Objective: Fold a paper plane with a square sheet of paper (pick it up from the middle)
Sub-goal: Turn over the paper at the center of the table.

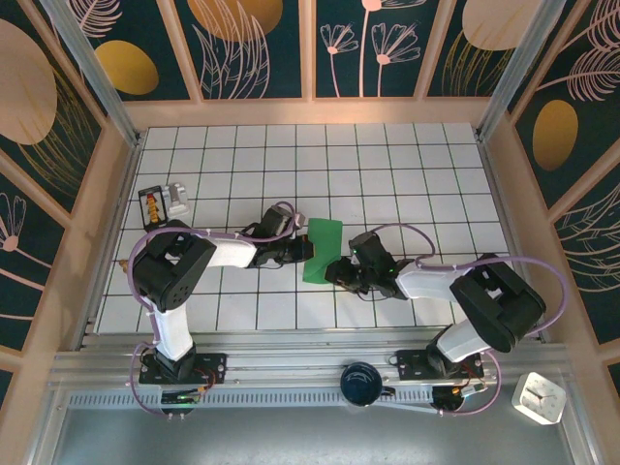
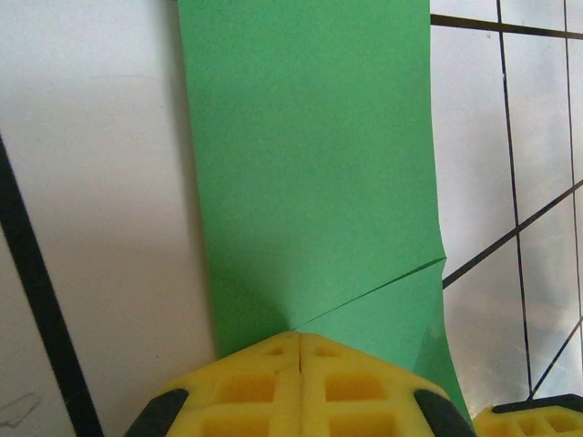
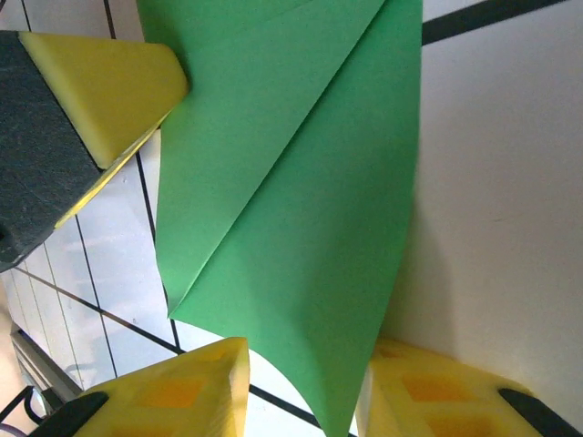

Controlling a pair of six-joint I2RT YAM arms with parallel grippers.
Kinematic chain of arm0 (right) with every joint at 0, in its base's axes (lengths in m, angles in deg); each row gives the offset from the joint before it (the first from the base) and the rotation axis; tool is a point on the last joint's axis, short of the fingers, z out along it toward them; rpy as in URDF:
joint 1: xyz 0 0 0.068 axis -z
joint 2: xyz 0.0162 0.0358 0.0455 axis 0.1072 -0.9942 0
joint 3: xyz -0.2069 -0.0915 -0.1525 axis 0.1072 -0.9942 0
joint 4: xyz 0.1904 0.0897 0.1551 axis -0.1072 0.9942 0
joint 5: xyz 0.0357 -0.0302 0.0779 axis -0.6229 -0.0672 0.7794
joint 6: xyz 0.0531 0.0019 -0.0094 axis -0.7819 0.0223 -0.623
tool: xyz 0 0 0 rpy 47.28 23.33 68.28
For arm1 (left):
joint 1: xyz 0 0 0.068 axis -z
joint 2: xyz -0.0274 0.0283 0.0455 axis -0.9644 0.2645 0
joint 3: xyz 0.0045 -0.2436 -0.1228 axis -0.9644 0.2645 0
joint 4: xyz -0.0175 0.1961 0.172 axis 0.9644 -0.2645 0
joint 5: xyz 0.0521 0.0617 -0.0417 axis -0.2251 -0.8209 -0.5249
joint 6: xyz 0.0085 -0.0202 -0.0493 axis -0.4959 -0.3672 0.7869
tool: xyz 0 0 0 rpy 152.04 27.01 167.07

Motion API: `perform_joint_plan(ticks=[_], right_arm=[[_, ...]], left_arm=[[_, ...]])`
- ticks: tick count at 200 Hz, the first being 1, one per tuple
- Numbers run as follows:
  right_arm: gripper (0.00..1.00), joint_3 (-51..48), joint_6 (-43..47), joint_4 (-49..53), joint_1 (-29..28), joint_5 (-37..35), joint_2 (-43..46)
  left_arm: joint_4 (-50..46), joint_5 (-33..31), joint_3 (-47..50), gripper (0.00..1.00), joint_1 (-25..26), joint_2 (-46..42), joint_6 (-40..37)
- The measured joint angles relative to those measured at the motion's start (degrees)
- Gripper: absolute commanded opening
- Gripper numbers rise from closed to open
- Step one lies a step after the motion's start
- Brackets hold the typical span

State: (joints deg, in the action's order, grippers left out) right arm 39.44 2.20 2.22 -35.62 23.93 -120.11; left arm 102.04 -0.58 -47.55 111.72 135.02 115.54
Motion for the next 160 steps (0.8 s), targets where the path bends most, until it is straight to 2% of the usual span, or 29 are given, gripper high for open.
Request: perform_joint_plan(ticks=[25, 102, 124, 160], right_arm=[[0.31, 0.0, 0.04, -2.23, 0.0, -0.26, -0.26], [0.3, 0.0, -0.24, -6.64, 3.56, -1.49, -3.02], [0.26, 0.0, -0.63, -7.85, 4.59, -1.07, -3.52], [0.14, -0.02, -1.95, -9.94, 6.1, -0.98, -3.65]], left_arm=[[0.0, 0.02, 0.0, 0.0, -0.02, 0.0, -0.02], [-0.04, 0.02, 0.0, 0.0, -0.04, 0.0, -0.07], [-0.07, 0.02, 0.0, 0.0, -0.04, 0.0, -0.31], [-0.07, 0.02, 0.0, 0.0, -0.04, 0.0, -0.48]])
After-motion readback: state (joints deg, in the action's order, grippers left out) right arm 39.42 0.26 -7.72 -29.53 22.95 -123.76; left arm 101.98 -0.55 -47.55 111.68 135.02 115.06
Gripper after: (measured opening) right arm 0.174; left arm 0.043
